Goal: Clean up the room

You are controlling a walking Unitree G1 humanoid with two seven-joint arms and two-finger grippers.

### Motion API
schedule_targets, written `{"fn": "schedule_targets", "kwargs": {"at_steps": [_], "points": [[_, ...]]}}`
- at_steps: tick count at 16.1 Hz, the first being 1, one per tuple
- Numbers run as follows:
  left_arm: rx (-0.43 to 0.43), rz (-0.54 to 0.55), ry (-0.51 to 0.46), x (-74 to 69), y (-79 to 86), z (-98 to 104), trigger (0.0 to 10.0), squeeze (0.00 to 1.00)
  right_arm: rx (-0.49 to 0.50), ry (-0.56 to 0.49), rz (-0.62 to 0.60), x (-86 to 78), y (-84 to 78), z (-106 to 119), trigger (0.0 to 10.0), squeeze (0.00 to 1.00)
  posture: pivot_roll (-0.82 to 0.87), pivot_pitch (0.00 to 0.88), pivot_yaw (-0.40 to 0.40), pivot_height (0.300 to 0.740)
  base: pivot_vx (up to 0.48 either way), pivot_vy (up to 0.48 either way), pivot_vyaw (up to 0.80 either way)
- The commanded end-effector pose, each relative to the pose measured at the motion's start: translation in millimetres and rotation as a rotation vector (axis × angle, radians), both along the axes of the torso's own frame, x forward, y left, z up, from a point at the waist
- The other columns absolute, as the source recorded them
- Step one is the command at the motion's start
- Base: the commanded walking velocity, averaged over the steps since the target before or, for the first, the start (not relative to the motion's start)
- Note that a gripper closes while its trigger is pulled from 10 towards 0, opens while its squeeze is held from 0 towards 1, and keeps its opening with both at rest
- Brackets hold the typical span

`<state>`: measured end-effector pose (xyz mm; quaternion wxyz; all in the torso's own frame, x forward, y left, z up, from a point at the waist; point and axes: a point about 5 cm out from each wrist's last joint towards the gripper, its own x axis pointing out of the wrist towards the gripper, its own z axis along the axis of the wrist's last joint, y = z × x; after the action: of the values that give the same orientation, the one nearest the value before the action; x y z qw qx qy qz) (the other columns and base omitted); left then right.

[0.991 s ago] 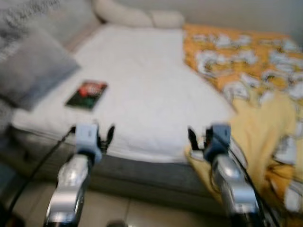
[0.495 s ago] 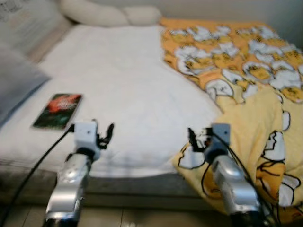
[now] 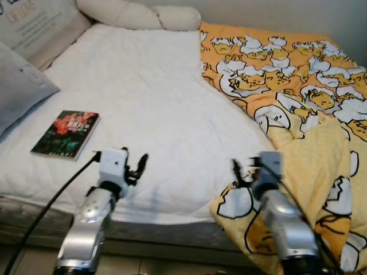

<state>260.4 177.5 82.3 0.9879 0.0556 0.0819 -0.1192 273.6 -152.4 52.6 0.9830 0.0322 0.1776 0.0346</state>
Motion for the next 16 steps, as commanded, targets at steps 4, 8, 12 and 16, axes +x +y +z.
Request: {"fn": "schedule_targets", "kwargs": {"at_steps": [4,8,12,16], "points": [[0.018,-0.059,0.023,-0.9,-3.3,-2.3,10.0,0.00,-0.061,0.093,-0.032,0.3,-13.0,-8.4,10.0,1.00,0.03,0.000,-0.018,0.740,0.000,0.000,0.00],[0.063,-0.171,0.045,0.5,-3.5,-3.1,10.0,0.00,-0.113,0.180,-0.005,9.1,-18.8,-15.7,10.0,1.00,0.03,0.000,-0.015,0.740,0.000,0.000,0.00],[0.132,-0.317,0.089,0.4,-5.8,-4.7,10.0,0.00,-0.144,0.311,-0.007,20.6,-30.6,-32.6,10.0,0.00,0.03,0.000,-0.013,0.740,0.000,0.000,0.00],[0.193,-0.506,0.125,-2.3,-8.6,-3.9,10.0,0.00,-0.225,0.366,-0.023,32.0,-44.1,-38.5,10.0,0.00,0.04,0.000,-0.011,0.740,0.000,0.000,0.00]]}}
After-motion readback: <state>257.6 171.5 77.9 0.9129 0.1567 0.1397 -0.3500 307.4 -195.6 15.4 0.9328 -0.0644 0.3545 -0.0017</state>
